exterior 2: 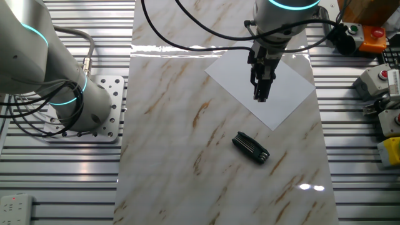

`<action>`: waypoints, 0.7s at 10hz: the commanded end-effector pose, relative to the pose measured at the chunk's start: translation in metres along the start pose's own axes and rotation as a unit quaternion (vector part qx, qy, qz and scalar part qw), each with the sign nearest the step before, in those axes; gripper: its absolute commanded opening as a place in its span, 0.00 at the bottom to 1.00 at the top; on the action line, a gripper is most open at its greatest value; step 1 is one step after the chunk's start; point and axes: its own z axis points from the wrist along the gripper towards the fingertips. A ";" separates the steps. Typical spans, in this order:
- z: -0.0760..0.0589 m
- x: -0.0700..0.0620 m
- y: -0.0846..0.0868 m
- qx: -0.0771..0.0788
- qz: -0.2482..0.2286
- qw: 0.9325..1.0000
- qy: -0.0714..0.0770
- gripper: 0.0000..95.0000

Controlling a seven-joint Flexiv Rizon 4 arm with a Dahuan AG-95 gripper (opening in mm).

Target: Flip over and spread out the paper that is laid flat on the table

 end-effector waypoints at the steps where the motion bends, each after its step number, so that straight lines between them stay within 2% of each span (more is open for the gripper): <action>1: 0.000 0.000 0.000 0.013 -0.060 0.998 -0.032 0.00; 2: -0.001 0.000 0.000 0.002 -0.054 0.998 -0.030 0.00; 7: -0.001 0.001 0.001 0.005 -0.052 0.998 -0.031 0.00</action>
